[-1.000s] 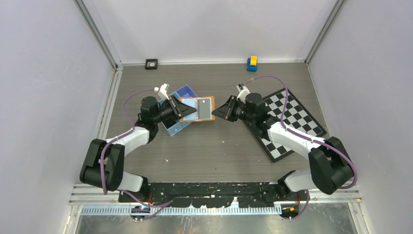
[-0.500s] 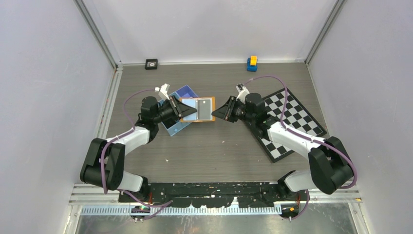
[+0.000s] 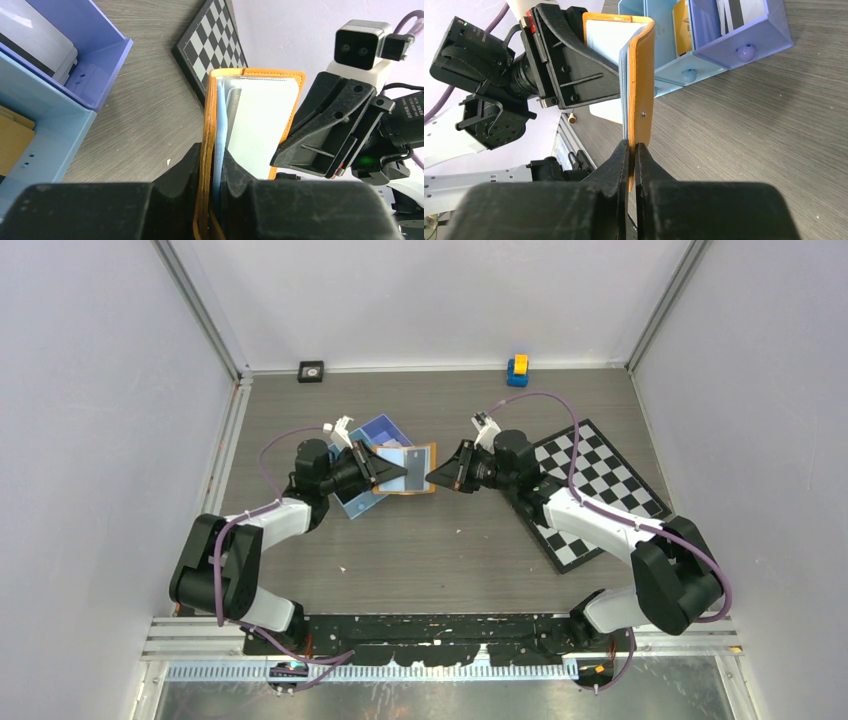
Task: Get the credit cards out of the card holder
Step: Remove the credit card from the card holder.
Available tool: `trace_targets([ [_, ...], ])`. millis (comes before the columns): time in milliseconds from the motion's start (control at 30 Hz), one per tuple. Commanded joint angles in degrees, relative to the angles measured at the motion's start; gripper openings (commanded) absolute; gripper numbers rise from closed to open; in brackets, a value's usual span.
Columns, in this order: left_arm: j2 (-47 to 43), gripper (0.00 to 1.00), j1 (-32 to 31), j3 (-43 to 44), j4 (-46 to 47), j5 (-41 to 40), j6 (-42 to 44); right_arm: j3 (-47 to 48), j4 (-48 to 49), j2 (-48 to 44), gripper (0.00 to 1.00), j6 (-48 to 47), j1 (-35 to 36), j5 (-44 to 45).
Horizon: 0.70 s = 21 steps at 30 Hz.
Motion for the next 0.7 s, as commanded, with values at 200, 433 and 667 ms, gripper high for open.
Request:
trace_targets([
  [200,0.27,0.00,-1.77,3.70,1.29,2.16,0.75,3.41,0.04,0.08,0.02,-1.82,1.31,-0.64],
  [433,-0.25,0.00,-2.14,3.91,0.51,2.00,1.05,4.38,-4.55,-0.01,0.01,-3.06,1.28,3.89],
  [667,-0.56,0.00,-2.31,4.20,-0.86,1.68,2.05,6.43,-11.01,0.69,0.02,-5.36,1.33,9.65],
])
